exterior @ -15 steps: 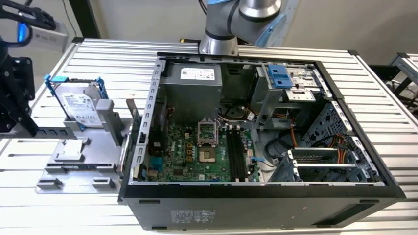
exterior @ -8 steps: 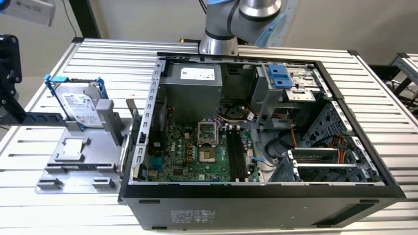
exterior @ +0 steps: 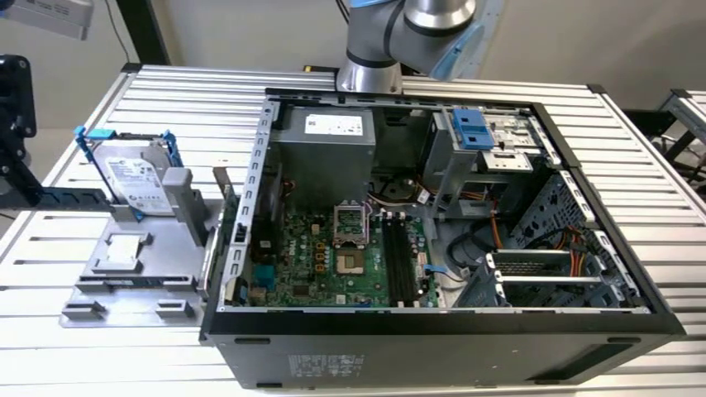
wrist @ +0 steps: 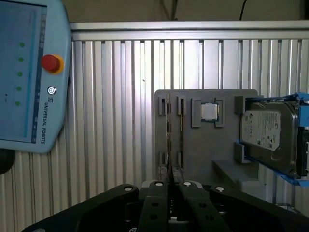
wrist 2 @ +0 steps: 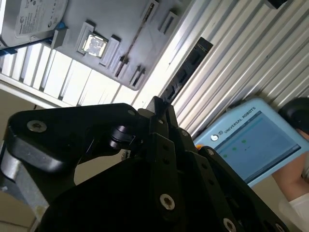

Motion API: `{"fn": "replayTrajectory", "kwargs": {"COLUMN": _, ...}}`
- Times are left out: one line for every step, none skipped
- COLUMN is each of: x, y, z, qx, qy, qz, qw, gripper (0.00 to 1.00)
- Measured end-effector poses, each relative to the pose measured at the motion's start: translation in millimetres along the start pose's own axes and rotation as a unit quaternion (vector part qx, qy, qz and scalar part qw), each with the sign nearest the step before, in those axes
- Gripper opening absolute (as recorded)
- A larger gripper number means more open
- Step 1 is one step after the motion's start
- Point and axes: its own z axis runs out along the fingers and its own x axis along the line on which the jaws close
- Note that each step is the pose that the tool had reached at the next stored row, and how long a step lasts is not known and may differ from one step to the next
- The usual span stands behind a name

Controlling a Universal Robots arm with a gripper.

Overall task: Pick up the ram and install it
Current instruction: 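Pick up the ram and move it above insertion slot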

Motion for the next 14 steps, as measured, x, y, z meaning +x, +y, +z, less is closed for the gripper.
{"fn": "replayTrajectory", "kwargs": {"x": -0.1, "y": -1.9, "z": 0.0, "qx": -0.0001, "qy": -0.0001, "qz": 0.0, "qw": 1.0, "gripper": 0.0}}
{"fn": "replayTrajectory", "kwargs": {"x": -0.1, "y": -4.4, "z": -0.1, "qx": -0.0004, "qy": -0.0001, "qz": 0.0, "qw": 1.0, "gripper": 0.0}}
{"fn": "replayTrajectory", "kwargs": {"x": -0.2, "y": -7.3, "z": -0.2, "qx": -0.0009, "qy": -0.0001, "qz": 0.0, "qw": 1.0, "gripper": 0.0}}
{"fn": "replayTrajectory", "kwargs": {"x": -0.2, "y": -9.8, "z": -0.2, "qx": -0.0011, "qy": -0.0001, "qz": 0.0, "qw": 1.0, "gripper": 0.0}}
{"fn": "replayTrajectory", "kwargs": {"x": -0.3, "y": -12.4, "z": -0.3, "qx": -0.0013, "qy": -0.0001, "qz": 0.0, "qw": 1.0, "gripper": 0.0}}
{"fn": "replayTrajectory", "kwargs": {"x": -0.3, "y": -14.9, "z": -0.4, "qx": -0.0015, "qy": -0.0001, "qz": 0.0, "qw": 1.0, "gripper": 0.0}}
{"fn": "replayTrajectory", "kwargs": {"x": -0.3, "y": -17.1, "z": -0.5, "qx": -0.0017, "qy": -0.0001, "qz": 0.0, "qw": 1.0, "gripper": 0.0}}
{"fn": "replayTrajectory", "kwargs": {"x": -0.4, "y": -19.4, "z": -0.7, "qx": -0.0018, "qy": 0.0, "qz": 0.0, "qw": 1.0, "gripper": 0.0}}
{"fn": "replayTrajectory", "kwargs": {"x": -0.4, "y": -21.7, "z": -0.8, "qx": -0.002, "qy": 0.0, "qz": 0.0, "qw": 1.0, "gripper": 0.0}}
{"fn": "replayTrajectory", "kwargs": {"x": -0.5, "y": -23.9, "z": -0.8, "qx": -0.002, "qy": 0.0, "qz": 0.0, "qw": 1.0, "gripper": 0.0}}
{"fn": "replayTrajectory", "kwargs": {"x": -0.5, "y": -26.2, "z": -0.9, "qx": -0.0021, "qy": 0.0, "qz": 0.0, "qw": 1.0, "gripper": 0.0}}
{"fn": "replayTrajectory", "kwargs": {"x": -0.6, "y": -27.9, "z": -1.0, "qx": -0.0022, "qy": 0.0, "qz": -0.001, "qw": 1.0, "gripper": 0.0}}
{"fn": "replayTrajectory", "kwargs": {"x": -0.6, "y": -29.5, "z": -1.1, "qx": -0.0022, "qy": 0.0, "qz": -0.001, "qw": 1.0, "gripper": 0.0}}
{"fn": "replayTrajectory", "kwargs": {"x": -0.6, "y": -31.0, "z": -1.1, "qx": -0.0022, "qy": 0.0, "qz": -0.002, "qw": 1.0, "gripper": 0.0}}
